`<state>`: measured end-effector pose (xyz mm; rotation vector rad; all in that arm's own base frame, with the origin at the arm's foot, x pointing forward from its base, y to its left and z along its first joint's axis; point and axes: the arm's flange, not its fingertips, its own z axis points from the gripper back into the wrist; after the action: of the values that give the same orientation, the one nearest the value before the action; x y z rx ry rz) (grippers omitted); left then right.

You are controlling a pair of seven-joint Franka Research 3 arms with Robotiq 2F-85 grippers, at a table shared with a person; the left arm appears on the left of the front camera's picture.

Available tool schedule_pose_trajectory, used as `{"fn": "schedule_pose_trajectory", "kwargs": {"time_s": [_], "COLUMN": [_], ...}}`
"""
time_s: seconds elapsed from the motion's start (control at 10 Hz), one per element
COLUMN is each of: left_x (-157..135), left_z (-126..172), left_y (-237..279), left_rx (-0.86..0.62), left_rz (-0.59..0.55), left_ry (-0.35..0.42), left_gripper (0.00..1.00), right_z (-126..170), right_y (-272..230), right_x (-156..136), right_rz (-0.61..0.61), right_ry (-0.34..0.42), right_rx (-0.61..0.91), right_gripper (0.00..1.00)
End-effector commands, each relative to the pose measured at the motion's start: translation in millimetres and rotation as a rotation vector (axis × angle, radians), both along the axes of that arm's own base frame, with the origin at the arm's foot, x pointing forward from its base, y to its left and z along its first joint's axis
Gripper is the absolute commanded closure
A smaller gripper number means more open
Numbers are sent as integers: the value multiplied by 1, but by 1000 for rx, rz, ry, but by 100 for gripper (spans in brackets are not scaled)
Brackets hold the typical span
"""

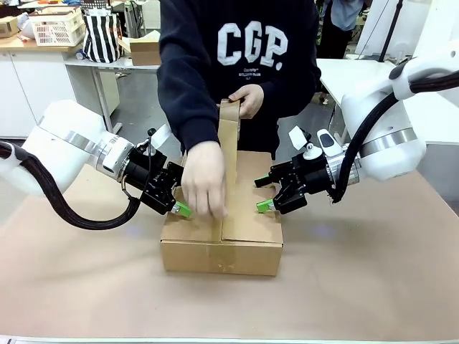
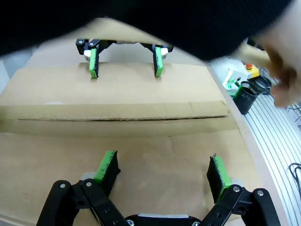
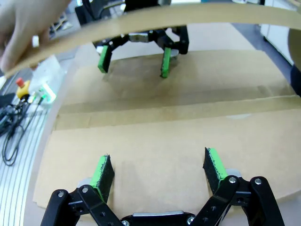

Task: Pack the gift set into the box.
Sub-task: Press and hold the closed box until the human finishes sealing it.

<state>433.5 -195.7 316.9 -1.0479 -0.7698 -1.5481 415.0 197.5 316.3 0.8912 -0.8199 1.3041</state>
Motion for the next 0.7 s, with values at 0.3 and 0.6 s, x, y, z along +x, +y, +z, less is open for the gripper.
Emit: {"fn": "schedule_pose_trajectory", "kwargs": {"time_s": [0.3, 0.6], "left_x": [-1, -1], "left_z": [-2, -2], "left_y": [1, 1], "left_rx": [4, 4], "left_rz": [0, 0], "left_ry": [-1, -1], "left_gripper": [0, 0], "right_z": [-2, -2], "right_y": [-1, -1], "right_x": [-1, -1], "right_rz": [6, 6], "right_ry": [8, 8], "right_rx": [-5, -5], "right_gripper": [0, 0]}}
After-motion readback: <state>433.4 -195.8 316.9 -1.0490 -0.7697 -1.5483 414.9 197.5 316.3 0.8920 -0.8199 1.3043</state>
